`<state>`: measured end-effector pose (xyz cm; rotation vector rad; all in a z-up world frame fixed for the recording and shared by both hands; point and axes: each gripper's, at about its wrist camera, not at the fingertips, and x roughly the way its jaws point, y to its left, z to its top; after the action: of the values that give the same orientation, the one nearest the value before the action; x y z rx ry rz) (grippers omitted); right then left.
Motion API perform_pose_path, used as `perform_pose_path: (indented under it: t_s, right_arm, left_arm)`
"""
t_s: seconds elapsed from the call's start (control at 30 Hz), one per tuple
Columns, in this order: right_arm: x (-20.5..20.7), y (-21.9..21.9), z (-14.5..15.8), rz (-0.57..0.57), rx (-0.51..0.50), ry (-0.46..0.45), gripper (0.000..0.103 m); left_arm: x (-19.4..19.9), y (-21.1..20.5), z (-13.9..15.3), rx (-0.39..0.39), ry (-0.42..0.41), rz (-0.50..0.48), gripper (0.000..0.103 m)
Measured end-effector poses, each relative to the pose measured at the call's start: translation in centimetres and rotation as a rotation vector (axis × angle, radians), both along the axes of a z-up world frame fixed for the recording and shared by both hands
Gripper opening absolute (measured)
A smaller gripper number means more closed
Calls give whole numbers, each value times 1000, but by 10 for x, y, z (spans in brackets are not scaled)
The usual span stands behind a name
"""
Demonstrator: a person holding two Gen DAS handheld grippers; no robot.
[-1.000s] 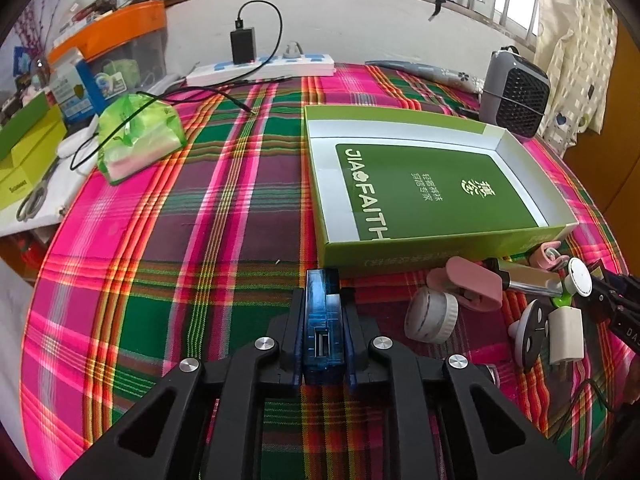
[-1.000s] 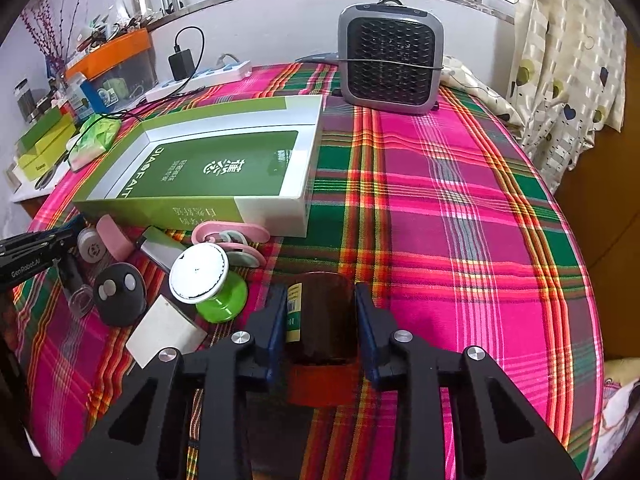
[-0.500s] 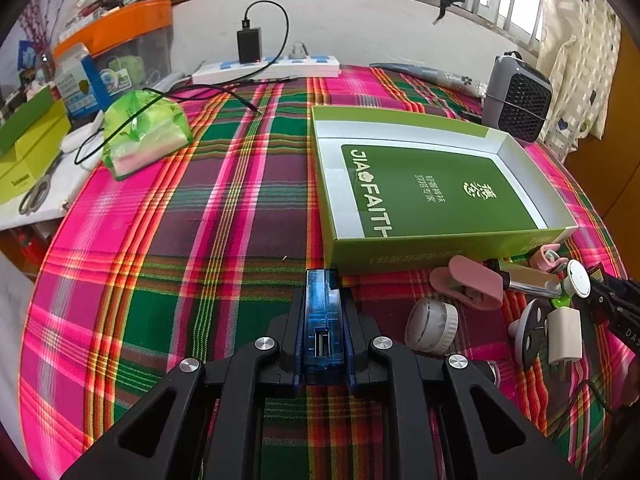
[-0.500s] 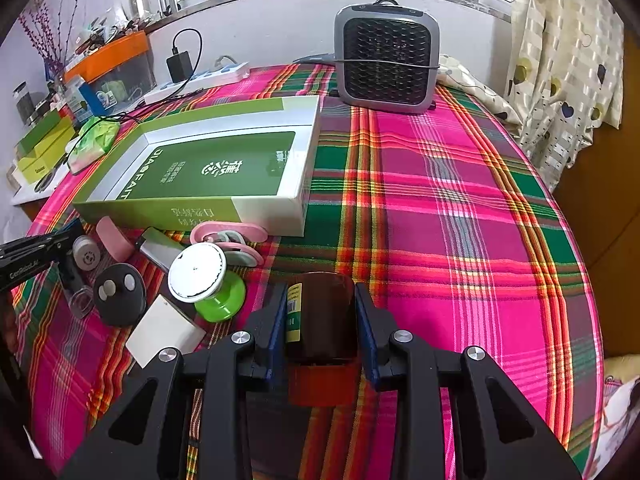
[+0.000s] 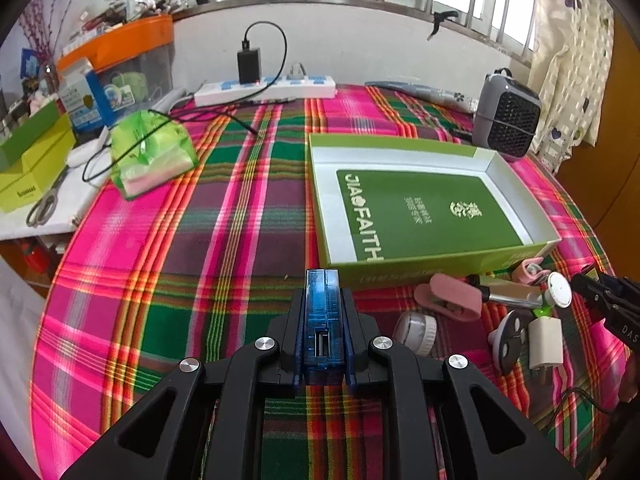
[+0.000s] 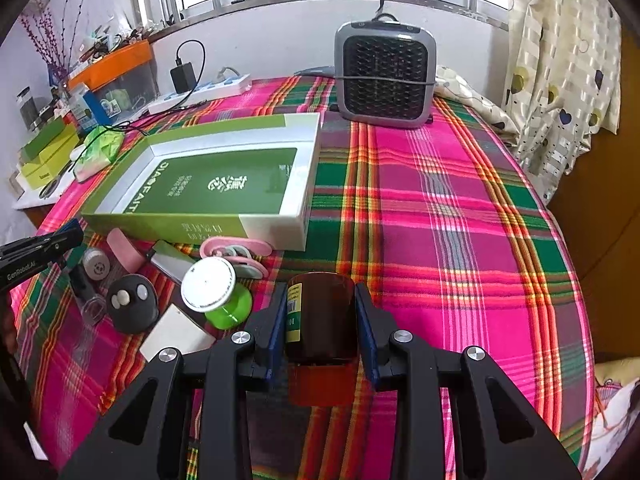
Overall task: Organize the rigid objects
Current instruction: 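Carry the blue USB stick and brown jar over the green box with both tools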
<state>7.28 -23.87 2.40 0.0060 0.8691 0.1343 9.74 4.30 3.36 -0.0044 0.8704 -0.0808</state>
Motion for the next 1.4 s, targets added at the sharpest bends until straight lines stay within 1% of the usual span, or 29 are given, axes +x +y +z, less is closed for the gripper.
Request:
perform_pose_path:
  t_s: [0.33, 0.63, 0.9, 1.07, 1.33, 1.4]
  right_arm:
    - [10, 5, 24, 18, -11, -57, 33]
    - [36, 16, 37, 51, -3, -77, 33]
    - [68, 25, 36, 73, 0, -57, 33]
    - [85, 32, 33, 95, -7, -43, 33]
    - [117, 37, 17, 111, 5, 9, 33]
    - [124, 40, 13, 119, -6, 14, 33]
  left_arm:
    - [9, -2, 19, 3, -46, -9, 15]
    - [33, -14, 28, -33, -61, -41, 15]
    - [62, -24, 25, -46, -46, -59, 15]
    - [79, -29, 22, -36, -36, -70, 15]
    - [107, -35, 7, -33, 0, -72, 15]
    - [113, -34, 3, -38, 13, -66, 15]
